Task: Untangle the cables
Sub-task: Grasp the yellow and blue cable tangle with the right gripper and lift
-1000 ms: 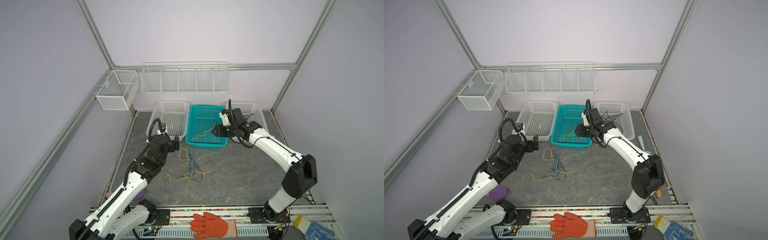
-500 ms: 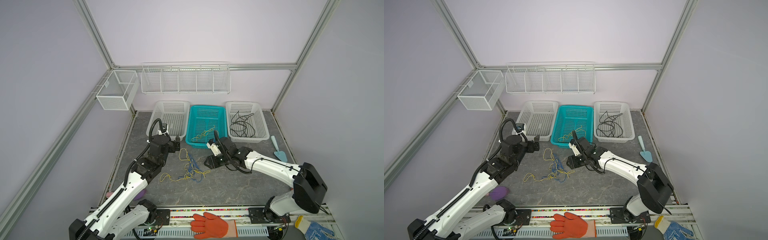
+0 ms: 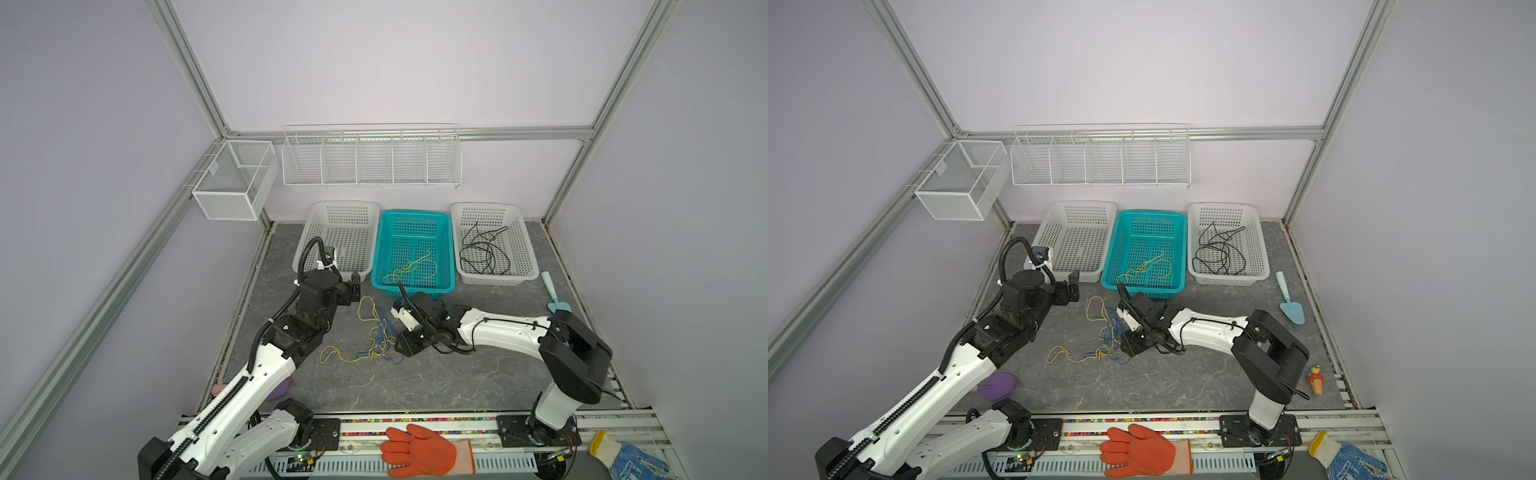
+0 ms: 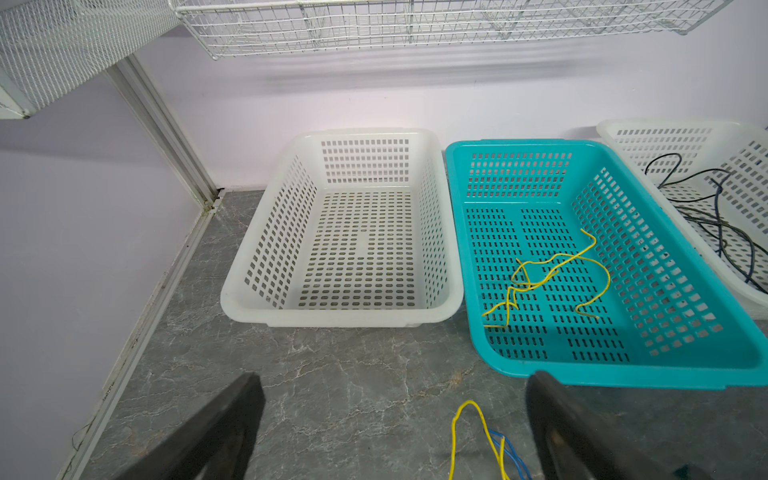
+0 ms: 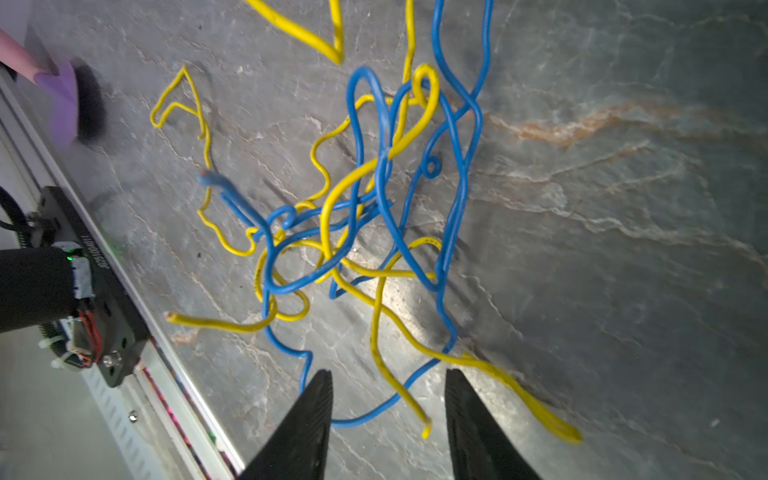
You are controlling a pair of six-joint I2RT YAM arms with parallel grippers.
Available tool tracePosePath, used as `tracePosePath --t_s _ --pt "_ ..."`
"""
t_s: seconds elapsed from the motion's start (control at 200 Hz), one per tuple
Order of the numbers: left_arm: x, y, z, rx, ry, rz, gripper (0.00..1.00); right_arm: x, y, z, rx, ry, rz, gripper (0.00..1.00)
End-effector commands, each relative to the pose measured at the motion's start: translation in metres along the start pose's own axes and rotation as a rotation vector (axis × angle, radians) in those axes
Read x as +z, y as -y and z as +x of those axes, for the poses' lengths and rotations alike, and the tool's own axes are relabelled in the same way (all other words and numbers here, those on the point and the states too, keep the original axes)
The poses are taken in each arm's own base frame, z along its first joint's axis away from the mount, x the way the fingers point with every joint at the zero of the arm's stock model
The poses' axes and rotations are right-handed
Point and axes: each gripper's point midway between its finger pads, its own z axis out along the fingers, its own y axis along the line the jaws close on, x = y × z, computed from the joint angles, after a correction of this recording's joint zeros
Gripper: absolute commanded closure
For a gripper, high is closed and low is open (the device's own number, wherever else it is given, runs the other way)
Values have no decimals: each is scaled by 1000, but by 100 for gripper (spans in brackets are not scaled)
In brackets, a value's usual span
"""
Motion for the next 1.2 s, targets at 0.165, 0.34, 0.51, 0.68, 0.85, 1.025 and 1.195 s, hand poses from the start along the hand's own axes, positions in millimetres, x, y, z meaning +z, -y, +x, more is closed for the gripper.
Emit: tracePosePath --t_s 0.165,0.34,0.51,0.68,0.85,1.025,1.195 --pt "2 3 3 19 -11 7 1 1 -9 -5 -53 18 -12 77" --pt "3 3 4 23 -15 6 1 -15 -18 -8 -81 42 -42 89" --pt "3 3 5 17 -13 6 1 -46 -35 -14 -125 101 -97 93" --pt "5 7 7 26 -23 22 1 -83 -49 -18 -176 172 -151 93" --pt "5 12 6 26 -17 52 1 -114 -52 -27 -166 260 -222 93" --pt "-16 43 -15 -38 14 266 1 -139 -46 -36 -125 341 -284 93" --pt "-42 80 -18 -121 -110 501 1 -151 -38 -32 -109 392 -326 93"
